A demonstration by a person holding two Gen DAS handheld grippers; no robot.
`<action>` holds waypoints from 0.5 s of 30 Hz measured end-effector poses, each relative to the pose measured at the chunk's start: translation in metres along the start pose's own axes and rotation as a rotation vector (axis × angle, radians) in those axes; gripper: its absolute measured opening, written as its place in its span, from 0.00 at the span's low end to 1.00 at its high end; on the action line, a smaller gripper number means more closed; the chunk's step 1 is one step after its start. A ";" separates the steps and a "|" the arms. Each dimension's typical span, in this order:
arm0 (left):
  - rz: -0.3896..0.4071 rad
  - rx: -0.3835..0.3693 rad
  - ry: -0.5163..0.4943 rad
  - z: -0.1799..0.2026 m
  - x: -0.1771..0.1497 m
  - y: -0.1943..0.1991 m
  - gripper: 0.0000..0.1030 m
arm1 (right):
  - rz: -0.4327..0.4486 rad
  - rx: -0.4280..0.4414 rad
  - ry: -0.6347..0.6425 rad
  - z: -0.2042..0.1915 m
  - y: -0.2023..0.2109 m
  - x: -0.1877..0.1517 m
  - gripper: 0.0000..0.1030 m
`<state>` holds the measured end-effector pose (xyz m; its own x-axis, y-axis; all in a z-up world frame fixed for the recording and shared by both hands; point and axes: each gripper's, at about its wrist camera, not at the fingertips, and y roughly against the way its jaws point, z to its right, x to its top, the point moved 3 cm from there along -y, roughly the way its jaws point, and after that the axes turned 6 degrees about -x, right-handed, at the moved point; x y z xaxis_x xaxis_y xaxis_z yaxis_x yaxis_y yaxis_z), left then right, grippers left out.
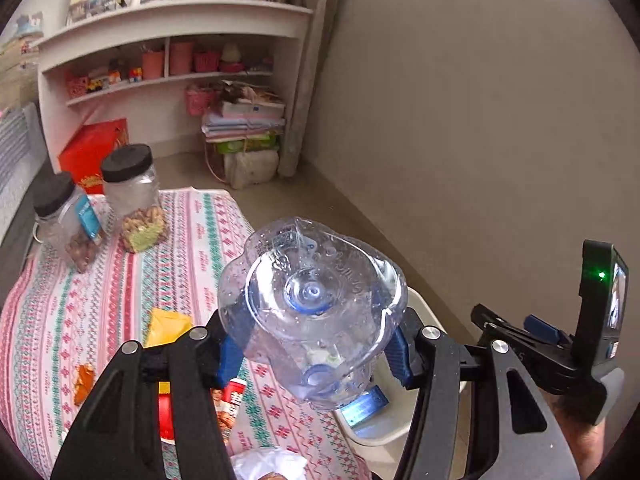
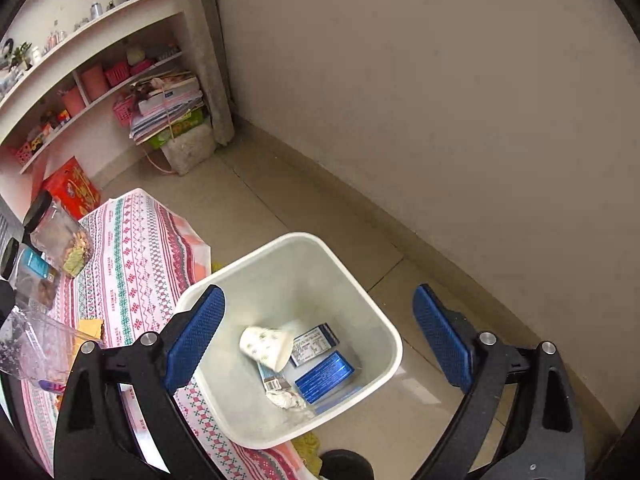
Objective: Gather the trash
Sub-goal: 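Lower the water bottle over the wastebasket and open the left tool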
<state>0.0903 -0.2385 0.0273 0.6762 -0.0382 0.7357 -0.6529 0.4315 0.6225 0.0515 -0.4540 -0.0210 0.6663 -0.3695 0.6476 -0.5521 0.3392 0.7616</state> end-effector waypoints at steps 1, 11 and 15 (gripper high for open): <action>-0.011 -0.013 0.006 0.001 -0.001 -0.003 0.54 | 0.009 -0.007 0.001 0.000 0.001 0.001 0.88; -0.111 -0.103 0.039 0.025 -0.010 -0.043 0.54 | 0.024 -0.033 -0.064 0.021 0.002 0.009 0.88; -0.180 -0.130 0.065 0.036 -0.012 -0.069 0.62 | 0.043 -0.060 -0.103 0.032 0.005 0.012 0.88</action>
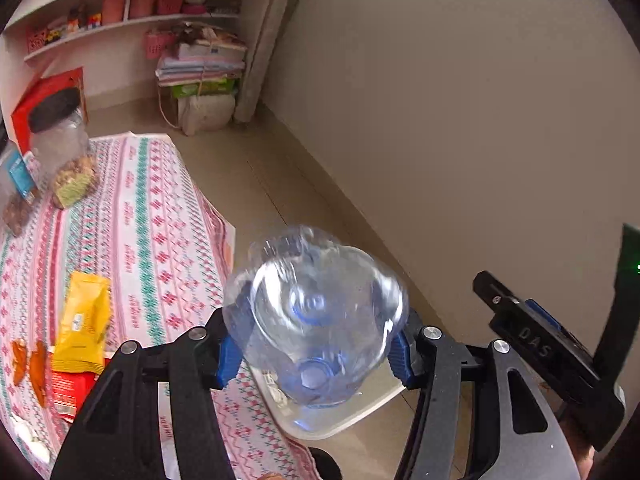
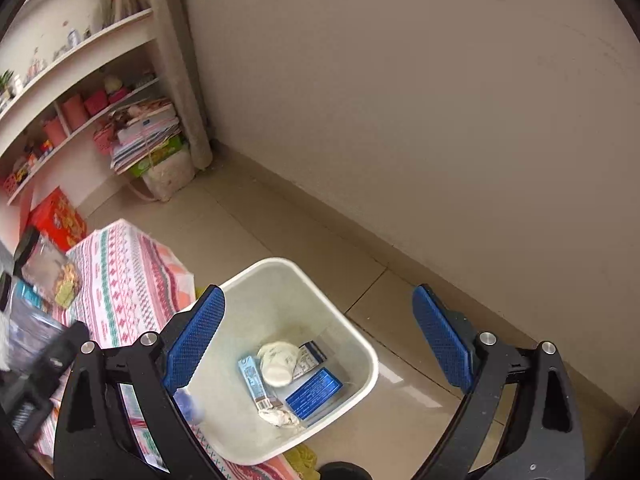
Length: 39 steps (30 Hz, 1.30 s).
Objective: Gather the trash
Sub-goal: 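Lower the water bottle over the wastebasket and open the left tool, then grasp the white tissue bundle with the left tool while the right tool grasps the crumpled blue paper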
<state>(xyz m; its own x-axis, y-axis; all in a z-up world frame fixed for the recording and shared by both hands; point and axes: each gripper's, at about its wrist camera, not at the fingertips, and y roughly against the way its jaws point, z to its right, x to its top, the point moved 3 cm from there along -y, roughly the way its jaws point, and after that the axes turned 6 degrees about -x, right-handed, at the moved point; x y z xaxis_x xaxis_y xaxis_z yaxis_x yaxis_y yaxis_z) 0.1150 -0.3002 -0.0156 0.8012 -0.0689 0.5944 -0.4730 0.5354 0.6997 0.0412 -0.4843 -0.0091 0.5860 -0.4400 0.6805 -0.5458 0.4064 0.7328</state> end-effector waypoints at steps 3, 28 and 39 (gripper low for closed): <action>-0.011 0.018 0.005 0.000 -0.003 -0.006 0.74 | 0.009 -0.020 0.000 0.004 -0.001 0.002 0.88; 0.047 0.490 -0.084 -0.109 -0.075 0.077 0.79 | 0.039 0.103 0.371 -0.125 0.032 -0.063 0.93; -0.005 0.608 0.031 -0.184 -0.130 0.125 0.79 | -0.052 0.210 0.539 -0.170 0.050 -0.120 0.93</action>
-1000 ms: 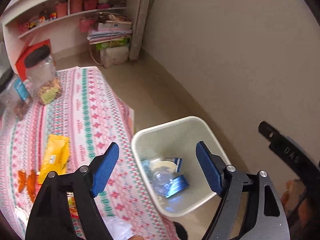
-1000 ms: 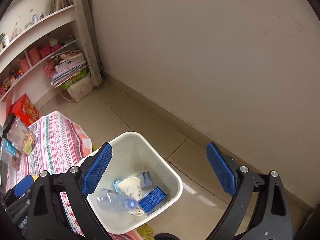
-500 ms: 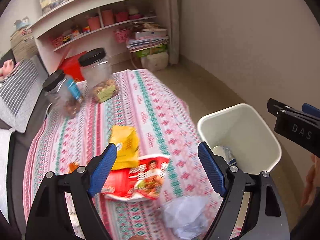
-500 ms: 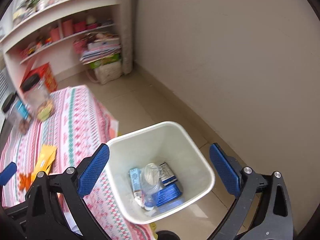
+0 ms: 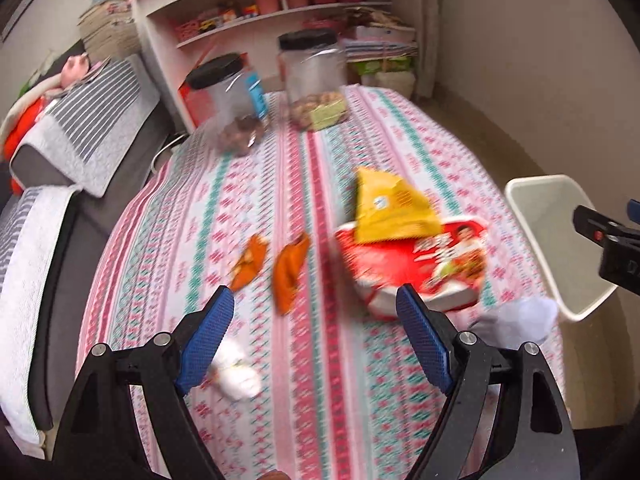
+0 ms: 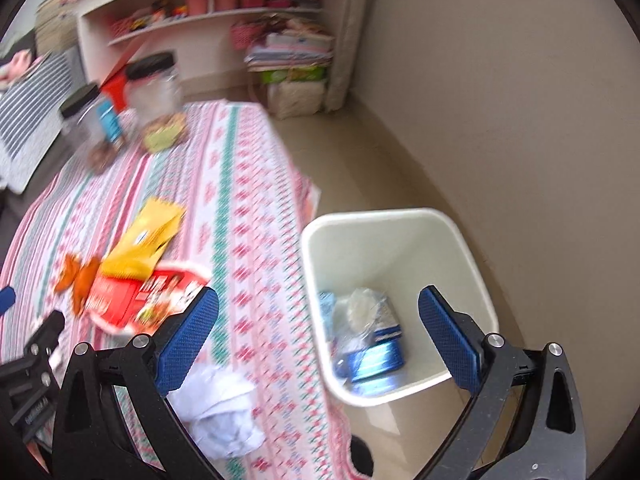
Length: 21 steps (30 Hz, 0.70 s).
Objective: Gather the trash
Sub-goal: 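Grasp the white tissue bundle with the left tool while the right tool grasps the crumpled blue paper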
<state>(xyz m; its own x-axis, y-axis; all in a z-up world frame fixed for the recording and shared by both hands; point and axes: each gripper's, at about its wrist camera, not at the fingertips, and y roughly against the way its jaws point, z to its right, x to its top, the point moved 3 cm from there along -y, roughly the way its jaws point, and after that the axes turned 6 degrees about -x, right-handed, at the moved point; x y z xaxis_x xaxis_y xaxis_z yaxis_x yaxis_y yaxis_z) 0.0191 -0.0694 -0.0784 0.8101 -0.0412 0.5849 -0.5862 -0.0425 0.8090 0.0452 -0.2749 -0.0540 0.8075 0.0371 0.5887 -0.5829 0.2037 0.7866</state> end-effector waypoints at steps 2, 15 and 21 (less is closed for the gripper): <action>-0.019 0.026 0.022 -0.020 -0.011 -0.001 0.79 | -0.019 0.026 0.032 -0.011 0.001 -0.009 0.93; -0.193 0.021 0.241 -0.098 -0.049 -0.040 0.79 | -0.127 0.102 0.176 -0.040 -0.009 -0.059 0.93; -0.272 -0.057 0.348 -0.106 -0.061 -0.059 0.79 | -0.187 0.172 0.188 -0.048 -0.018 -0.069 0.93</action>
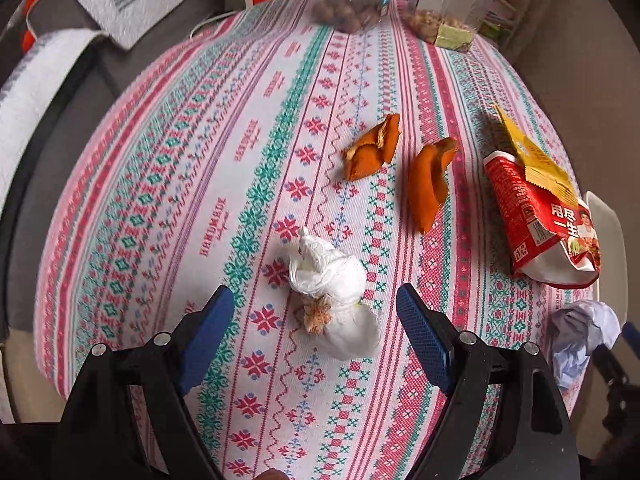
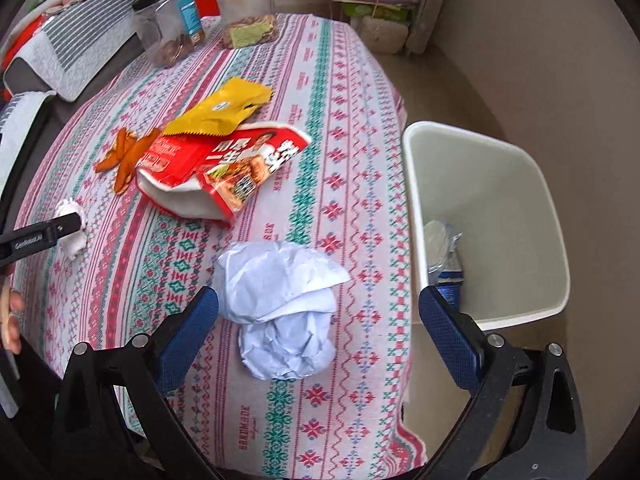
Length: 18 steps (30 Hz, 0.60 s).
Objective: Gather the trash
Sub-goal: 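Grasp the white tissue bundle with the left tool while the right tool grasps the crumpled blue paper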
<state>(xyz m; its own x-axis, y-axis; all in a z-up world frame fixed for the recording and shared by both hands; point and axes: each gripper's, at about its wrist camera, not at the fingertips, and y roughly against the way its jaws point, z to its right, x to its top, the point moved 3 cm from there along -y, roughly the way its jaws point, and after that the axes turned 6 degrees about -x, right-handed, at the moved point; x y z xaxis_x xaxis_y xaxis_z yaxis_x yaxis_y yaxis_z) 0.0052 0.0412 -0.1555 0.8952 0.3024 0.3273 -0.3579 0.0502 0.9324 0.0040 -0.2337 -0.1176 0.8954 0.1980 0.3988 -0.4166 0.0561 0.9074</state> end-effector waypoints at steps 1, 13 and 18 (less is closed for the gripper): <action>0.001 -0.007 0.003 0.000 0.000 0.001 0.79 | 0.004 -0.010 0.020 -0.004 0.001 -0.002 0.93; -0.020 -0.026 -0.013 0.006 0.002 -0.005 0.77 | -0.071 -0.025 0.094 -0.017 -0.034 -0.004 0.81; -0.061 -0.030 -0.019 0.006 -0.004 -0.014 0.63 | -0.106 0.009 0.099 -0.026 -0.040 -0.009 0.54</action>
<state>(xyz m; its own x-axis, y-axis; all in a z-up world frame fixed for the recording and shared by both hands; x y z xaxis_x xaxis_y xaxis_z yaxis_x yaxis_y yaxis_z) 0.0087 0.0337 -0.1690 0.9204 0.2796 0.2732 -0.3099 0.0962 0.9459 0.0090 -0.2127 -0.1611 0.9140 0.2875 0.2864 -0.3191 0.0730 0.9449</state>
